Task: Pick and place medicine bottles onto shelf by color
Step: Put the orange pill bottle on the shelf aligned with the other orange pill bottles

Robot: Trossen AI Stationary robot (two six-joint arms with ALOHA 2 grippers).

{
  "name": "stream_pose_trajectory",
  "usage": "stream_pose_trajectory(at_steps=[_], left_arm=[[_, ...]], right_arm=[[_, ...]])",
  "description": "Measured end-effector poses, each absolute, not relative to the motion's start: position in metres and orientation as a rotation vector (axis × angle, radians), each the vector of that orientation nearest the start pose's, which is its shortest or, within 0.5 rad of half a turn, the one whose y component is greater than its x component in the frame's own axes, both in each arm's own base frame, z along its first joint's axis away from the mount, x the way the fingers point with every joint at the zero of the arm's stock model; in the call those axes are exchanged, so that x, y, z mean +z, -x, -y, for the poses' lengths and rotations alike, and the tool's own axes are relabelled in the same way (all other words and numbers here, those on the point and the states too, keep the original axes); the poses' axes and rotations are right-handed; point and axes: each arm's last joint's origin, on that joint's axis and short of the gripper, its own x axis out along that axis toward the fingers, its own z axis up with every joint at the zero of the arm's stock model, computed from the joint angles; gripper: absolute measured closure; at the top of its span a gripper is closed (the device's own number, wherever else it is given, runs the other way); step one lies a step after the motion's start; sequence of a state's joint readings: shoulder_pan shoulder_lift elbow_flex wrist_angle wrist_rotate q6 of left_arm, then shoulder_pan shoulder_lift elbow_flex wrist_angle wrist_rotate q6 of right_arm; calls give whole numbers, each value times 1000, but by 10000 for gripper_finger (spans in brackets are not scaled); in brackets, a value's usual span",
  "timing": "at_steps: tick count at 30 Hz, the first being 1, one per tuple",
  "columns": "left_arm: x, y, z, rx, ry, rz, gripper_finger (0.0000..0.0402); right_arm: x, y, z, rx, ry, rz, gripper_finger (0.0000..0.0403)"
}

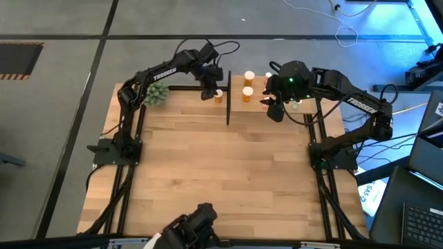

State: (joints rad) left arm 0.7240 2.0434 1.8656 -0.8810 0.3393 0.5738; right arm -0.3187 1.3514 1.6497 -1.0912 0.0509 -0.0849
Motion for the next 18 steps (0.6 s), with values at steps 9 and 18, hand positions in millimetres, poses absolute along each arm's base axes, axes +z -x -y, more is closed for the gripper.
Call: stream_pose_trajectory(at_steps=[9, 18], left_arm=[[272, -328, -292, 64, -1, -946, 234], [268, -322, -304, 62, -11, -931, 133]], right_arm=[[422, -234, 79, -317, -28, -803, 234], [422, -234, 79, -316, -27, -803, 234]])
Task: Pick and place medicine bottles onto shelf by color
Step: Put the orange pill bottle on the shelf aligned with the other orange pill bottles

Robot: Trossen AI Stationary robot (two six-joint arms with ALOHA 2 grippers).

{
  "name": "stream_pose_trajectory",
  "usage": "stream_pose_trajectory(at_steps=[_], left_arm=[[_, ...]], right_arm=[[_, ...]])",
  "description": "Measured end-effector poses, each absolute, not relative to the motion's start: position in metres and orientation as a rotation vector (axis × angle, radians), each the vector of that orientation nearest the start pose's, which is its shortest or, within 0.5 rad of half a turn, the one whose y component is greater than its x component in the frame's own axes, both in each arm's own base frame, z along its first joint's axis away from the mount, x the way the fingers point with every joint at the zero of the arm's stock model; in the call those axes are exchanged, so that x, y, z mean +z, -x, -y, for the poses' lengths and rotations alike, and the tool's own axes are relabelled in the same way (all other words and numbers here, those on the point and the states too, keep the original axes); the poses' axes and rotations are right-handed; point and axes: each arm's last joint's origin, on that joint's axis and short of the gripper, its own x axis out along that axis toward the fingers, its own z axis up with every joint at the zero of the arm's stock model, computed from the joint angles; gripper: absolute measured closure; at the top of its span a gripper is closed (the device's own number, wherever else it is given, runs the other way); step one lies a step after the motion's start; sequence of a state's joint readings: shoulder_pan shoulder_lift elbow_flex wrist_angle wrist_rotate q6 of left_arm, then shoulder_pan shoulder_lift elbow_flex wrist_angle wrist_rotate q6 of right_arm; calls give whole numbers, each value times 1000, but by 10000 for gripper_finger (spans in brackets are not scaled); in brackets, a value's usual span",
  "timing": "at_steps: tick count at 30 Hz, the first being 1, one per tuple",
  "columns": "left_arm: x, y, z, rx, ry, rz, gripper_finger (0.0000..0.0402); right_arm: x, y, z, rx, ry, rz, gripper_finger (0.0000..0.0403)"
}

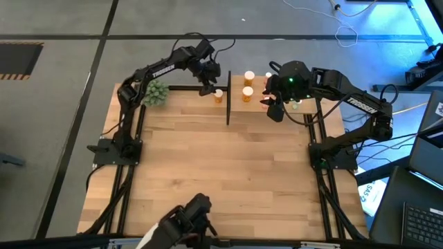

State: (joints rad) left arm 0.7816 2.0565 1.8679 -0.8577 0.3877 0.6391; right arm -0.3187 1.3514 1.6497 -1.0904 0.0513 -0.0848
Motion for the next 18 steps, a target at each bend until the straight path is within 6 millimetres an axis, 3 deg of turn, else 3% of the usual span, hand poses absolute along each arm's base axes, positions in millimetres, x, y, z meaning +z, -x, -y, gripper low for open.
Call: stream_pose_trajectory(at_steps=[8, 18], left_arm=[[233, -326, -323, 60, 32, -955, 74], [213, -333, -329, 72, -3, -984, 69]], right_arm=[[422, -234, 79, -317, -28, -803, 234], [422, -234, 79, -315, -25, -803, 234]])
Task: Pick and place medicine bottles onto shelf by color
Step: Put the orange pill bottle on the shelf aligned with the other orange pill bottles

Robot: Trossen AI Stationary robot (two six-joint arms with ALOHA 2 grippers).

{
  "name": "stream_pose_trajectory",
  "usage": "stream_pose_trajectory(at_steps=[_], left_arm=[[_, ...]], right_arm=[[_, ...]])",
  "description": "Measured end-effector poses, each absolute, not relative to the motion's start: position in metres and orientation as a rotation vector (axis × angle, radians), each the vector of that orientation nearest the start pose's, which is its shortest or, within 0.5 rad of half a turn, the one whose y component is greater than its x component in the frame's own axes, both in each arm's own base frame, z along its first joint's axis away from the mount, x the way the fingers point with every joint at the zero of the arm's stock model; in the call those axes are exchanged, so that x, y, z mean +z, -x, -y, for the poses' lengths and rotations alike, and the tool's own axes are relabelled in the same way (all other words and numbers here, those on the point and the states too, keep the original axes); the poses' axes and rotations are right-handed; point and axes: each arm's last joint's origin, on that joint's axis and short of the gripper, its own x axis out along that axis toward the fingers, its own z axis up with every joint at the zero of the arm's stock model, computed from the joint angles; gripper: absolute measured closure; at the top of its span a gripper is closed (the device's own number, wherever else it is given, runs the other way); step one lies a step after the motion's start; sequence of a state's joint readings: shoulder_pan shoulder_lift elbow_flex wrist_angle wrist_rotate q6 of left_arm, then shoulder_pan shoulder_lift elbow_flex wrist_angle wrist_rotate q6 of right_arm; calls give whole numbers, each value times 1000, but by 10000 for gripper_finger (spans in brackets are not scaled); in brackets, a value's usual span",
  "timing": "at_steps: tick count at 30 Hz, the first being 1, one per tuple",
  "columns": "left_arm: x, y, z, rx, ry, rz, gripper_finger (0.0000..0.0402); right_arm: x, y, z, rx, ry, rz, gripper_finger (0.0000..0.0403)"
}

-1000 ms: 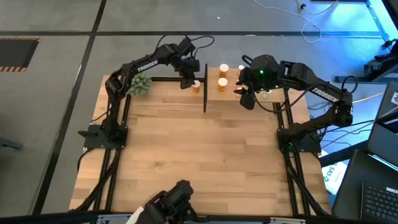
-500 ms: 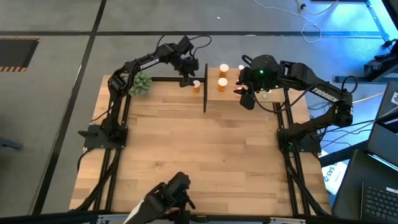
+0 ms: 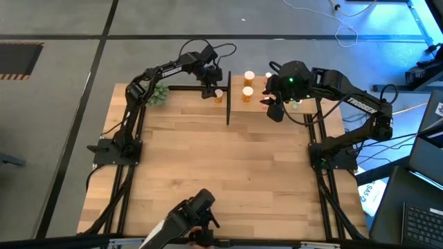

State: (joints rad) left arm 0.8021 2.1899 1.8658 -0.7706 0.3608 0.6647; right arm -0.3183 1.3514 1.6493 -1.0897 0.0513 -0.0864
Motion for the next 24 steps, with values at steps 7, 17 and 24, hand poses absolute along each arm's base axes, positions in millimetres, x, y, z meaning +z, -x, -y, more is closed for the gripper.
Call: stream_pose_trajectory(at_steps=[7, 17, 24], left_arm=[[203, -335, -331, 56, 12, -989, 69], [190, -339, -335, 48, 18, -986, 69], [190, -339, -335, 71, 19, -997, 69]], right_arm=[[422, -234, 79, -316, -25, -803, 234], [422, -234, 79, -315, -25, -803, 234], [422, -234, 79, -315, -25, -803, 234]])
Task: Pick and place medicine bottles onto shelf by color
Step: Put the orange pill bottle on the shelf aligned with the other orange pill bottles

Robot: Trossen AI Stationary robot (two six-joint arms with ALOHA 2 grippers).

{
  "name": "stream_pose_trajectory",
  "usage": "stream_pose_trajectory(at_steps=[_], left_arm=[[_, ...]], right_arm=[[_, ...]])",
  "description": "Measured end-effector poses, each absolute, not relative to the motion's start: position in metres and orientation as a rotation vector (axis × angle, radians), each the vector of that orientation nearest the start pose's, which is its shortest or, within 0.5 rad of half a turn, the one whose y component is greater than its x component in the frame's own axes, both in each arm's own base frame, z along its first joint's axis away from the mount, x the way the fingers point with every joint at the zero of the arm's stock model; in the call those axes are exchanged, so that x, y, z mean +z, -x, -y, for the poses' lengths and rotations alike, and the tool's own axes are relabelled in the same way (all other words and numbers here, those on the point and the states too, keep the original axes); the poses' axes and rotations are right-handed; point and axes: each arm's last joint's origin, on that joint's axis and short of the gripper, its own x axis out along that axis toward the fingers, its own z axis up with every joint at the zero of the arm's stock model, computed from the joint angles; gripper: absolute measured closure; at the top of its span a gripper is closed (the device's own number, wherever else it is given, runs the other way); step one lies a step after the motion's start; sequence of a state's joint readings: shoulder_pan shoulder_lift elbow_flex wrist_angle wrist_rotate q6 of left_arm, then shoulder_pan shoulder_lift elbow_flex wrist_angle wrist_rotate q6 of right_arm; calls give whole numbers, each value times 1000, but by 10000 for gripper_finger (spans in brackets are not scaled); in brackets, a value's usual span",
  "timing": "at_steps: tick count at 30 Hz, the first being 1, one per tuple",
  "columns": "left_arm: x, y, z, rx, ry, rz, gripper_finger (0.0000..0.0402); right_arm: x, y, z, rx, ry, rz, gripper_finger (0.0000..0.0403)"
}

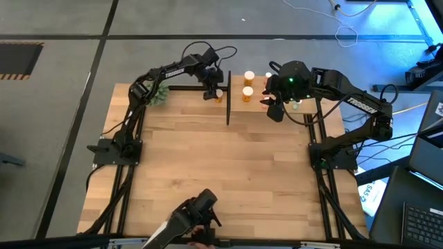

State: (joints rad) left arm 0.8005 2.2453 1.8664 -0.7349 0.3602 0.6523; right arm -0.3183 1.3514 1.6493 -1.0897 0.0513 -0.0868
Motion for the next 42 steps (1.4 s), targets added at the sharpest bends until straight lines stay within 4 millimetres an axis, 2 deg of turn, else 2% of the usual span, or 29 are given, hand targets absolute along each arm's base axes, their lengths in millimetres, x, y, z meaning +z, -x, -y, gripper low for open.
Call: stream_pose_trajectory(at_steps=[14, 24, 42], left_arm=[[189, -355, -320, 136, -47, -1063, 69], [189, -357, -317, 157, -18, -1070, 71], [189, -357, -317, 162, -16, -1071, 140]], right_arm=[[422, -234, 79, -316, -25, -803, 234], [422, -234, 79, -315, -25, -803, 234], [422, -234, 79, -316, -25, -803, 234]])
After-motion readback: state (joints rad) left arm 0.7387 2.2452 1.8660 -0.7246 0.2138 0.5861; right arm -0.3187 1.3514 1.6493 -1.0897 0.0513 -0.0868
